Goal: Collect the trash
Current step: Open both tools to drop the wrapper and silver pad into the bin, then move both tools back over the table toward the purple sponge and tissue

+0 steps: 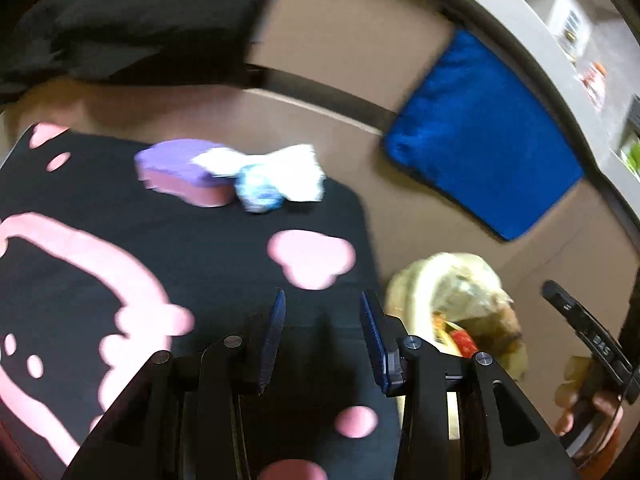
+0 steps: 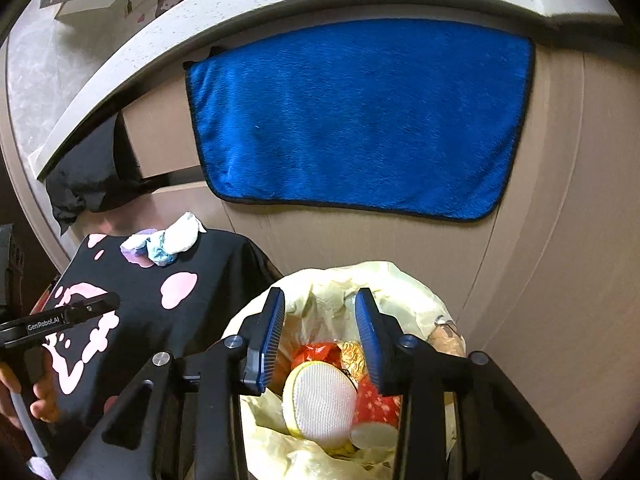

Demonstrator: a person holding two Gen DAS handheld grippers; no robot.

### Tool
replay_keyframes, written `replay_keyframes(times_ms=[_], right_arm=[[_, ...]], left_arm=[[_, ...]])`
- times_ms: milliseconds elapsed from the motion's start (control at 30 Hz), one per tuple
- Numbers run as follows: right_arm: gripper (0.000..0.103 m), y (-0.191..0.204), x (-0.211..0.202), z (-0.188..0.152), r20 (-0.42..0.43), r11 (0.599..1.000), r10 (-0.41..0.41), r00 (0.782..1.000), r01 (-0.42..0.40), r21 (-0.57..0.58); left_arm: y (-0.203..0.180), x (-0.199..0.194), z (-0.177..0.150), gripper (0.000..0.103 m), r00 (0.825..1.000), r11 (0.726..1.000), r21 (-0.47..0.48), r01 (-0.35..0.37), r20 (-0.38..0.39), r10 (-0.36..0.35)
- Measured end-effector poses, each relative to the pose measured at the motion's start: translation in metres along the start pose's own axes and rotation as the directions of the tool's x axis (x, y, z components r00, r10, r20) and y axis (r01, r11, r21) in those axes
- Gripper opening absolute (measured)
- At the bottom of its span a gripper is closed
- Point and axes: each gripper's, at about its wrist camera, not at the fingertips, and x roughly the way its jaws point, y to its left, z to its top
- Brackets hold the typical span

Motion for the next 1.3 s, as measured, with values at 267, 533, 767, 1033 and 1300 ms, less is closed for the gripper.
replay_keyframes(times_ms=[267,533,767,1033,1300], right_arm=[[0.035,0.040,0.010,0.009,-0.002,0.999,0.022,1.000,-0.022,-0.046],[0.035,0.087,0.031,0.012,-0.026,0.991,0.069,0.997,-0.072,-0.115],[0.043,0.122,0.062,0.016,-0.061,0.973,0.165,0.984,-0.172,-0.156],[0.044,0.211,0.132,0.041,-0.112,0.911,0.265,0.958,-0.287,-0.297],[0.044,0.264,0.221,0.078,-0.186,0.904,0.300,0.935,-0.342,-0.257]], left_arm=[[0.056,-0.007,0.013,0.040,0.997,0.995,-0.084,-0.053,0.055,0.057],[0.079,0.007,0.053,0.042,0.992,1.000,-0.008,-0.016,0.124,0.016],[0.109,0.015,0.092,0.042,0.991,0.998,0.039,-0.054,0.127,0.048],[0.167,-0.007,0.100,0.042,0.994,0.999,0.014,-0.040,0.100,0.038],[0.217,-0.054,0.066,0.042,0.998,0.999,-0.021,-0.032,0.055,0.034]])
